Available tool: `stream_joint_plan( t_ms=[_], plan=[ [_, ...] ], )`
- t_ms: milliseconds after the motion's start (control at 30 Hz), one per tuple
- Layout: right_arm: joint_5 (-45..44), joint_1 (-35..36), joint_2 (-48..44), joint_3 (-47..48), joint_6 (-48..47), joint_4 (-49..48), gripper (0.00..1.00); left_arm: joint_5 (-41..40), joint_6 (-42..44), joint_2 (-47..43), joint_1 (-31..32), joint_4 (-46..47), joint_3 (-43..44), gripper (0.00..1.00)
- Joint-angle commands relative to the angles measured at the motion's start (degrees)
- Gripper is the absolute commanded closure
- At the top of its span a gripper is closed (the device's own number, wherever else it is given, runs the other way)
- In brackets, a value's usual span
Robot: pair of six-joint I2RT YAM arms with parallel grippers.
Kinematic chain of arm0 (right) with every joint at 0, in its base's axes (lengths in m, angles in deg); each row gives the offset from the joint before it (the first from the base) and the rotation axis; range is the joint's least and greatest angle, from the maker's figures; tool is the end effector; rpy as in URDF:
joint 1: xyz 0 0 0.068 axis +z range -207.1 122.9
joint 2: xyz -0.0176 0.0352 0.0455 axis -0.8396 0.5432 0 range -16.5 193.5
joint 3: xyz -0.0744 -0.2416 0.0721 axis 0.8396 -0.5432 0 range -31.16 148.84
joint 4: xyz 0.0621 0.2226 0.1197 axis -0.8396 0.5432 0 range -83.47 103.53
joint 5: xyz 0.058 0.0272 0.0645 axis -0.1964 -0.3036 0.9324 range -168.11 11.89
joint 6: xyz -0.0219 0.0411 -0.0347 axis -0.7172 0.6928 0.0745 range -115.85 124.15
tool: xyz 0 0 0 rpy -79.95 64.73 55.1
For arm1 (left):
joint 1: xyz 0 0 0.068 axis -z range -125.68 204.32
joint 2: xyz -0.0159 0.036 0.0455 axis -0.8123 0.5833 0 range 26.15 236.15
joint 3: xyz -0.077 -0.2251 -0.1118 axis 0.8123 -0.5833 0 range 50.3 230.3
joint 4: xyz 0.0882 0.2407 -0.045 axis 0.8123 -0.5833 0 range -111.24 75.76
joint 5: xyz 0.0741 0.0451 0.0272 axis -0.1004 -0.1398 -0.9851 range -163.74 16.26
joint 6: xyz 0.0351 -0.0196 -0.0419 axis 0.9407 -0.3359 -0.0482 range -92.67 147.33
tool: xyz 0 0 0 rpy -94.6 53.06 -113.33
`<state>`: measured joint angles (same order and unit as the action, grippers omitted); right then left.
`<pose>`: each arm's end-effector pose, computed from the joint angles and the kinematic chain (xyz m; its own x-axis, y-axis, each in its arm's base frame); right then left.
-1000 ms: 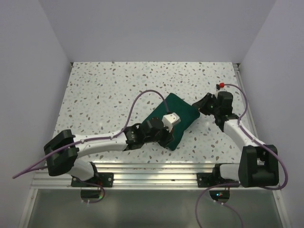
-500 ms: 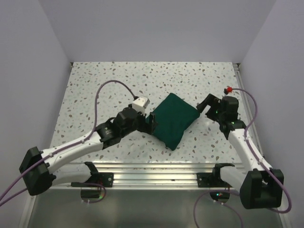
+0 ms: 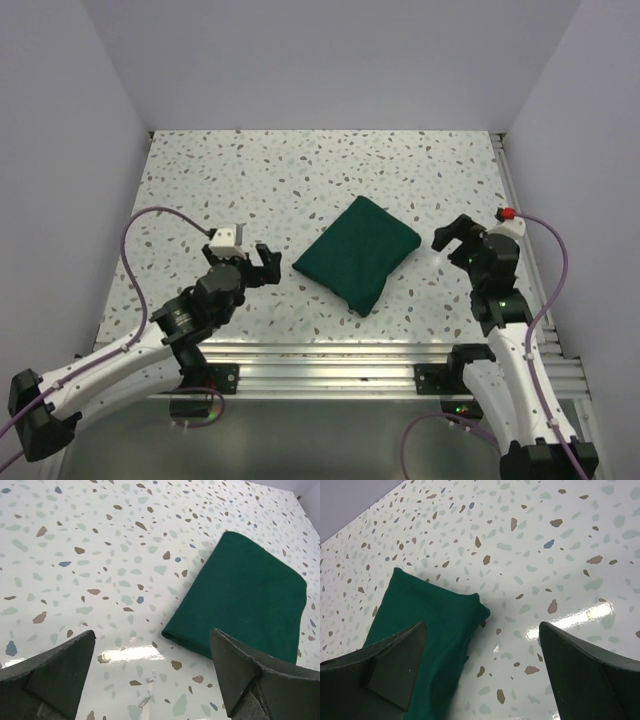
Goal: Prepare the surgical pack
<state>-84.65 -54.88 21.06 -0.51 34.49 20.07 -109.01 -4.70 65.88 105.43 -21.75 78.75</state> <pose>0.1762 0.0021 0.2581 -0.2668 0.4919 -0.8288 0.2351 0.8672 0.4390 0.1304 -0.1233 0.2521 -0.3264 -0.2850 -0.9012 0.1405 0.9282 -0.3444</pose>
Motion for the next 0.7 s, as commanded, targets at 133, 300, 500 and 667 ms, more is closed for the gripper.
stream_joint_plan(
  t_ms=[133, 300, 500, 667],
  plan=[
    [-4.35, -0.11, -3.11, -0.95, -0.99, 1.84, 0.01, -9.21, -1.28, -6.06, -0.22, 2.41, -5.07, 0.0],
    [-4.97, -0.11, -4.25, -1.21, -0.99, 2.28, 0.02, -9.12, -1.19, -5.8, -0.22, 2.67, -5.6, 0.0],
    [-5.58, -0.11, -4.95, -1.65, -1.08, 2.19, 0.01, -8.77, -0.4, -4.66, -0.22, 3.64, -5.68, 0.0],
    [-6.46, -0.02, -4.86, -1.48, -0.99, 2.45, 0.02, -8.59, 0.3, -4.31, -0.22, 4.61, -6.3, 0.0]
  ],
)
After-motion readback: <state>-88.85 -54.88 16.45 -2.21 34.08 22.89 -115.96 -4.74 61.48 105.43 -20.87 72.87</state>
